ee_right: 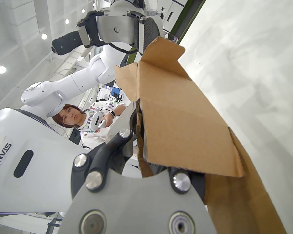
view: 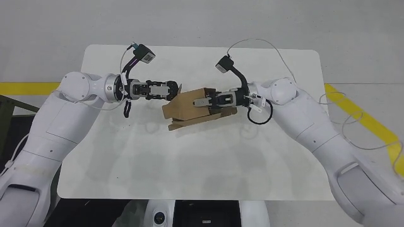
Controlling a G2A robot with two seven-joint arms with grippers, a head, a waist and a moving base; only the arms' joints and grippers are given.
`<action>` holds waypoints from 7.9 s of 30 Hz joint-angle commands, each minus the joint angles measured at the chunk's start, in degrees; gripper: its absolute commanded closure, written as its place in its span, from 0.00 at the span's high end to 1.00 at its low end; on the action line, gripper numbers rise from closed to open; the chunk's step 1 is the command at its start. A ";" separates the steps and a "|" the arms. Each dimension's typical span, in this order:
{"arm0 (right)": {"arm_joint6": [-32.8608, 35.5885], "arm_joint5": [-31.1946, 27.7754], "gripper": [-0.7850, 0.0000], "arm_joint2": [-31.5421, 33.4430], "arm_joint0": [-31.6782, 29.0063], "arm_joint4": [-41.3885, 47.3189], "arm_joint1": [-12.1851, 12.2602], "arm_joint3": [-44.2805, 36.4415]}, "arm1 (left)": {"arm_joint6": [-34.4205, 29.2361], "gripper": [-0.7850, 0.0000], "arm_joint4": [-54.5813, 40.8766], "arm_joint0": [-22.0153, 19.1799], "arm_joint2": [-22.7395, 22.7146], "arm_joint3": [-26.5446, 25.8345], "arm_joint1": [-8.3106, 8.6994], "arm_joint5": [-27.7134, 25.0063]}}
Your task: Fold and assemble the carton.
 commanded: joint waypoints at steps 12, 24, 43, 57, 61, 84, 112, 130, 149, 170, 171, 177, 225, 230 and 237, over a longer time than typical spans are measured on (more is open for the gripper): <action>-3.05 -3.06 0.00 2.76 -0.54 1.03 -0.04 3.16 | -0.21 1.00 1.19 1.04 -0.85 -1.02 -0.20 0.22; -5.96 -5.92 0.00 4.55 -0.16 0.34 -1.16 6.84 | -1.31 1.00 1.42 2.17 -0.17 -3.36 -0.62 1.32; -8.03 -7.04 0.00 6.11 0.45 -1.72 -3.66 6.28 | -1.93 1.00 1.79 3.20 -0.86 -5.10 -0.80 1.93; -6.14 -6.14 0.00 10.39 -1.37 -4.32 -2.44 7.08 | 1.01 1.00 6.26 2.25 -3.73 -0.93 -0.30 -1.00; -5.19 -5.19 0.00 12.25 -2.57 -5.04 -1.43 5.05 | 4.17 1.00 11.37 1.74 -4.07 1.22 -0.07 -4.16; -3.53 -3.52 0.00 16.54 -7.16 -0.66 -0.35 -4.57 | 11.61 1.00 24.94 -2.68 1.95 10.53 -1.39 -11.59; -2.25 -2.26 0.00 12.66 -5.90 -0.12 -2.80 -4.67 | 11.22 1.00 20.51 -3.45 4.73 8.47 -0.60 -11.21; -0.94 -0.94 0.00 11.03 -5.45 -0.12 -2.77 -6.42 | 11.19 1.00 18.79 -4.13 5.87 9.63 -0.49 -11.18; -3.99 -3.99 0.00 13.39 -5.92 1.12 -2.35 -3.66 | 12.66 1.00 20.70 -3.98 5.61 10.87 -0.16 -12.64; -3.56 -3.56 0.00 13.18 -5.52 -2.60 -3.63 -1.35 | 12.17 1.00 20.21 -3.02 6.26 6.60 0.56 -12.16; -3.53 -3.53 0.00 13.02 -5.48 -2.73 -3.74 -1.39 | 12.13 1.00 20.16 -3.09 6.29 6.60 0.56 -12.12; -3.51 -3.50 0.00 12.32 -5.00 -3.58 -4.28 -1.22 | 11.91 1.00 19.57 -3.29 6.63 6.15 0.51 -11.89; -3.01 -3.01 0.00 12.92 -5.09 -4.37 -5.01 -1.03 | 11.82 1.00 18.33 -3.98 8.48 5.18 0.89 -11.81; -2.98 -2.97 0.00 13.15 -5.20 -4.43 -4.99 -0.99 | 11.74 1.00 18.46 -3.77 8.70 4.60 1.04 -11.72; -2.83 -2.83 0.00 13.78 -5.60 -4.64 -4.77 -0.93 | 13.13 1.00 19.02 -4.18 7.51 6.39 1.32 -13.11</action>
